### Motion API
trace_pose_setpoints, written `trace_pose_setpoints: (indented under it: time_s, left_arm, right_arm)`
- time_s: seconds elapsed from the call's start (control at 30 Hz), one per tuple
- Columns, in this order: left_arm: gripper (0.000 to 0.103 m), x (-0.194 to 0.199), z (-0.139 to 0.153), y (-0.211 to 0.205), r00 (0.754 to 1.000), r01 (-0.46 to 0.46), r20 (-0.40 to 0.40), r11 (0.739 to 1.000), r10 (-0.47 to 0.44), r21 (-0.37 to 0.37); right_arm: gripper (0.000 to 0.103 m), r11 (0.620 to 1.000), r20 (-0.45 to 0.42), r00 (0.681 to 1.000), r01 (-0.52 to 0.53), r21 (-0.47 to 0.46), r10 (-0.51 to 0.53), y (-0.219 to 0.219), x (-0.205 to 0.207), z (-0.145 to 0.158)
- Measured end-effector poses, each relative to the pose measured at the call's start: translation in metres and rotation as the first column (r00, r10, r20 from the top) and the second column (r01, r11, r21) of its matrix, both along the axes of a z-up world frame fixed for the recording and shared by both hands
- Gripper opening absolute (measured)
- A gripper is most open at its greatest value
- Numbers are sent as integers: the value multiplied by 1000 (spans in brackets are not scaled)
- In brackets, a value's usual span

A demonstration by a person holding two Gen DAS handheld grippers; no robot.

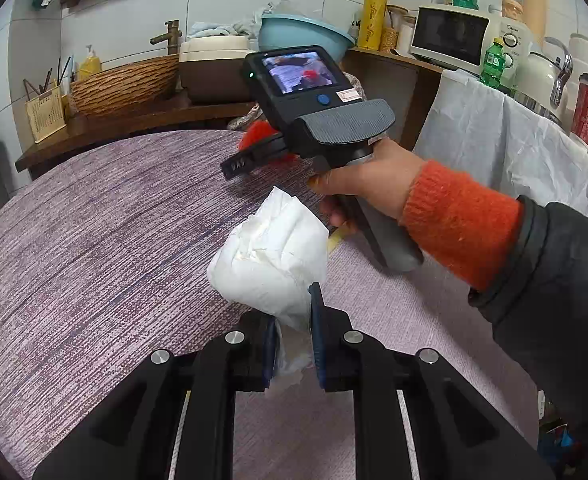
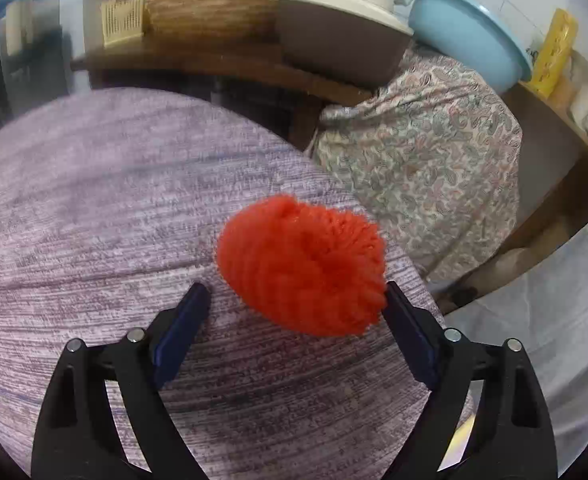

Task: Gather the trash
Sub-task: 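Grasp the red mesh net with the right tool while the left tool holds the tissue, then carry tissue and red net over the bin and open both tools to drop them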

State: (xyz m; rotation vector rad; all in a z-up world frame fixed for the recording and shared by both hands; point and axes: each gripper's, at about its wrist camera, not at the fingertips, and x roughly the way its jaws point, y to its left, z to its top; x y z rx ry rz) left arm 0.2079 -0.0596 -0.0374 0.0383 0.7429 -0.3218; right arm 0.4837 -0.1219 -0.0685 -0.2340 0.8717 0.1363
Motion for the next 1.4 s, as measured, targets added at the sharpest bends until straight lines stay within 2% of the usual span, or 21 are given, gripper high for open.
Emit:
trace_pose_setpoints:
  time_s: [0.03, 0.07, 0.1, 0.13, 0.2, 0.27, 0.47, 0.77, 1.0, 1.17, 1.4]
  left_arm:
    - [16, 0, 0, 0, 1000, 1, -1, 1000, -1, -1]
    - [16, 0, 0, -1, 1000, 4, -2, 1000, -4, 0]
    - [16, 0, -1, -1, 1000, 4, -2, 1000, -4, 2]
    - [16, 1, -2, -1, 1000, 3, -3, 1000, -3, 4]
    - [16, 1, -3, -2, 1000, 3, -8, 1000, -3, 1]
    - [16, 1, -2, -1, 1000, -2, -6, 1000, 2, -3]
    - [16, 2, -1, 4, 1000, -17, 1, 1000, 17, -11]
    - [16, 3, 0, 7, 999, -40, 17, 999, 40, -3]
    - [16, -2, 2, 4, 999, -28, 31, 1000, 27, 3]
    - [16, -4, 1, -5, 1000, -6, 26, 1000, 6, 6]
    - [16, -17, 2, -33, 999, 50, 16, 999, -50, 13]
  right_arm:
    - [56, 999, -26, 1000, 13, 52, -12, -5, 3, 0]
    - [43, 992, -57, 998, 20, 123, -13, -11, 5, -1]
    - [38, 989, -67, 998, 28, 146, -19, -14, 4, -1]
    - [29, 989, -62, 998, 38, 141, -30, -17, 3, 0]
    - [26, 991, -41, 999, 33, 127, -28, -17, -3, 2]
    - [22, 988, -20, 1000, 19, 154, -17, -22, -13, 7]
    - [20, 974, 9, 1000, -7, 224, 5, -41, -51, 21]
    - [20, 948, 85, 996, -33, 318, 6, -106, -156, 51]
    - [20, 936, 148, 988, -5, 352, -50, -168, -253, 57]
    - [20, 932, 189, 977, 28, 361, -102, -200, -316, 51]
    - [20, 885, 186, 952, 140, 444, -244, -244, -377, 35]
